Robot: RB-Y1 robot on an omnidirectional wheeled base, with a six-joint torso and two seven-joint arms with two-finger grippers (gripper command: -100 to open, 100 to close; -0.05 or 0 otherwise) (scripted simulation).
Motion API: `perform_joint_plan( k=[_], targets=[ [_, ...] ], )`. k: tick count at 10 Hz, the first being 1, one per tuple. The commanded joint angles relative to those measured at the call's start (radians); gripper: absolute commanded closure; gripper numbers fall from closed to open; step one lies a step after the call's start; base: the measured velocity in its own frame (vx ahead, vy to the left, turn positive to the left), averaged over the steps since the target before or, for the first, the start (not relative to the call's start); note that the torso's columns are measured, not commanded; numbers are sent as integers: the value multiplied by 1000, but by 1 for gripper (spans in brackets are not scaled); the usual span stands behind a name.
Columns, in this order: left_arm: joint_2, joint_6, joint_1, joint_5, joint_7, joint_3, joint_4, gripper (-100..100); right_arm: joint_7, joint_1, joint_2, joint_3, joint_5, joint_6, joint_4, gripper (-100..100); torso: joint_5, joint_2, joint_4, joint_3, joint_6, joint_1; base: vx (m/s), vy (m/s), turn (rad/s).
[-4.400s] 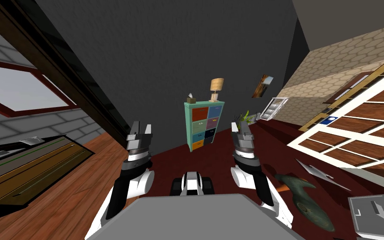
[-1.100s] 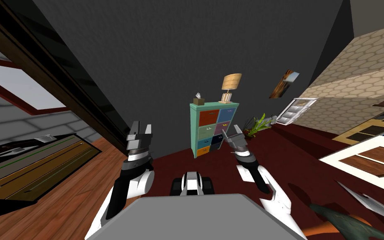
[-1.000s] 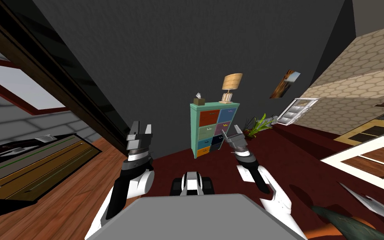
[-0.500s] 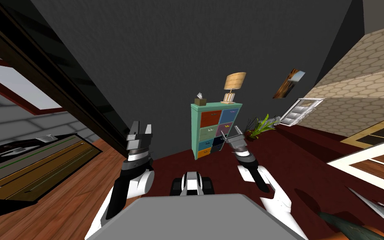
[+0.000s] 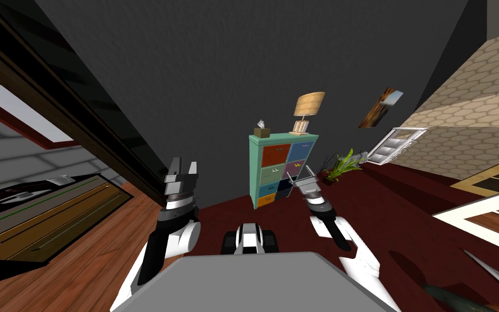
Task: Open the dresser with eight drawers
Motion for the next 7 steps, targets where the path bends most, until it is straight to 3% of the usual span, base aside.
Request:
perform_joint_plan(
  k=[1,7],
  targets=[
    [0,0,0,0,0,0,0,0,75,-2,2,-16,28,-9,31,-100,0,-1,0,-1,0,0,68,8,22],
    [0,0,0,0,0,0,0,0,225,-4,8,-48,82,-28,98,-100,0,-1,0,0,0,0,52,7,18]
  ],
)
